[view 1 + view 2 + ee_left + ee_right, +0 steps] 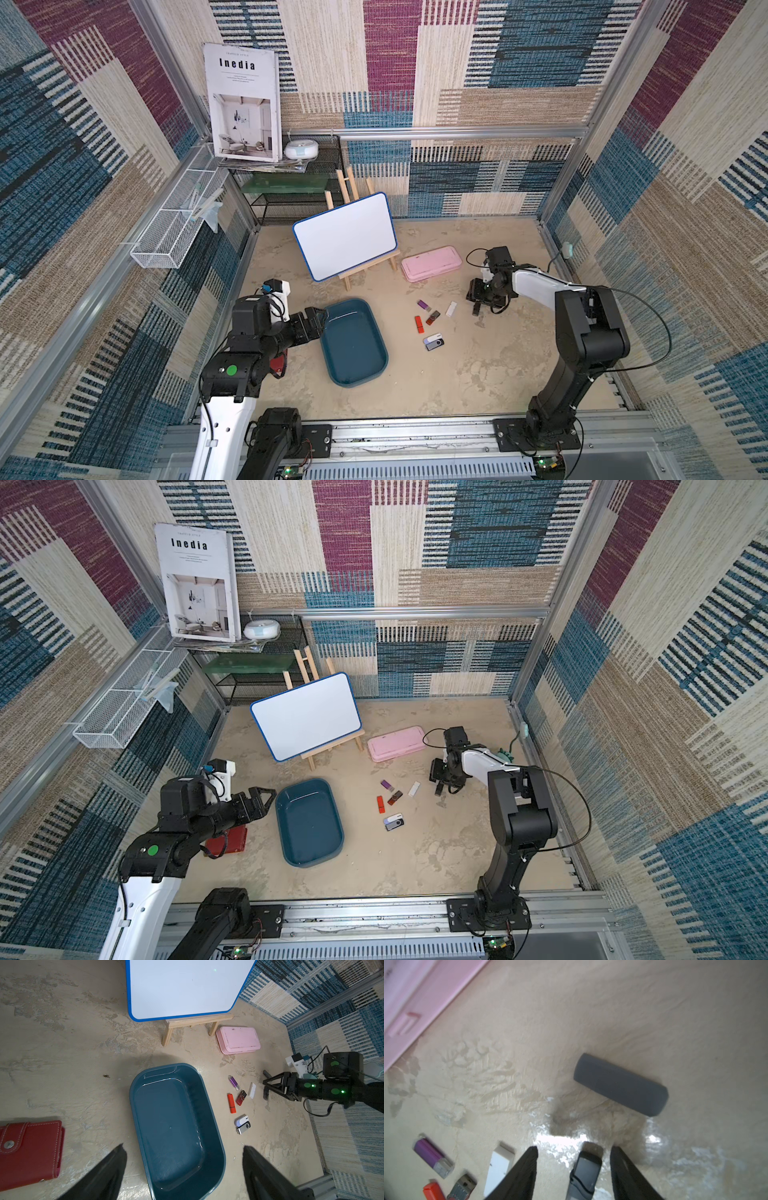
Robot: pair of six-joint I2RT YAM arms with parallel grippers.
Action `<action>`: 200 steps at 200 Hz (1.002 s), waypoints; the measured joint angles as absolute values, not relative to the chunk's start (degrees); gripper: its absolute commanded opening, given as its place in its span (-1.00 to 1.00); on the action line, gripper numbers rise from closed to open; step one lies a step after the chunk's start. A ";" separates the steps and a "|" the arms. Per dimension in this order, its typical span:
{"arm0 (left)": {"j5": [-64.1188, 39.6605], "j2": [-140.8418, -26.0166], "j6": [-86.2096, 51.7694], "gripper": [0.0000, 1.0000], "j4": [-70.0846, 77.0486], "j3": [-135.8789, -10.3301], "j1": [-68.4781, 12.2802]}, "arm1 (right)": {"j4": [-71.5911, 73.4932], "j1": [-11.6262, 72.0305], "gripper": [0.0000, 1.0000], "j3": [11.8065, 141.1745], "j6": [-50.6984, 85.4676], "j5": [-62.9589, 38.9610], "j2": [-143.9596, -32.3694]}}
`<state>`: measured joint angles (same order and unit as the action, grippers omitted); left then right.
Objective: Put the usb flash drive into the storage box
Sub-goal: Pick up the USB flash from the center of the board.
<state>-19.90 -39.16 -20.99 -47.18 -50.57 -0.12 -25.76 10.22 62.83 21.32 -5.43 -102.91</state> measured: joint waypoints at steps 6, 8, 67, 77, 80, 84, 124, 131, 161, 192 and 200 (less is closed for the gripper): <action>-19.90 -39.16 -20.99 0.82 -47.18 -50.57 -0.12 | -26.22 10.66 0.18 62.70 21.19 -4.56 -102.72; -19.90 -39.16 -20.99 0.82 -47.18 -50.57 -0.12 | -26.35 10.79 0.18 62.65 21.10 -4.34 -102.69; -19.90 -39.16 -21.02 0.82 -47.18 -50.57 -0.12 | -28.95 14.24 -0.10 61.95 19.73 3.66 -102.52; -19.90 -39.13 -21.02 0.82 -47.18 -50.57 -0.12 | -29.19 14.70 -0.16 62.22 19.57 4.82 -102.87; -19.90 -39.13 -21.02 0.82 -47.18 -50.57 -0.12 | -29.26 14.83 -0.18 62.26 19.49 5.19 -102.98; -19.90 -39.16 -21.02 0.82 -47.18 -50.57 -0.12 | -29.41 14.98 -0.20 62.35 19.40 5.67 -103.09; -19.88 -39.18 -21.02 0.82 -47.18 -50.57 -0.19 | -30.11 16.03 -0.34 63.37 18.98 6.57 -104.25; -19.88 -39.20 -21.02 0.82 -47.18 -50.57 -0.19 | -30.22 16.19 -0.37 63.51 18.83 6.79 -104.38; -19.88 -39.38 -21.02 0.82 -47.18 -50.54 -0.19 | -30.37 16.56 -0.51 63.79 18.55 6.81 -104.73; -19.88 -39.55 -21.02 0.82 -47.18 -50.54 -0.19 | -30.44 16.73 -0.57 63.83 18.31 6.83 -103.96; -19.88 -39.62 -21.02 0.82 -47.18 -50.54 -0.19 | -30.50 16.75 -0.58 63.70 18.13 6.79 -103.66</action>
<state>-19.88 -39.62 -21.02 -47.18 -50.54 -0.19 -30.50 16.75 63.70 18.13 6.79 -103.66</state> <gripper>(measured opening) 0.911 0.245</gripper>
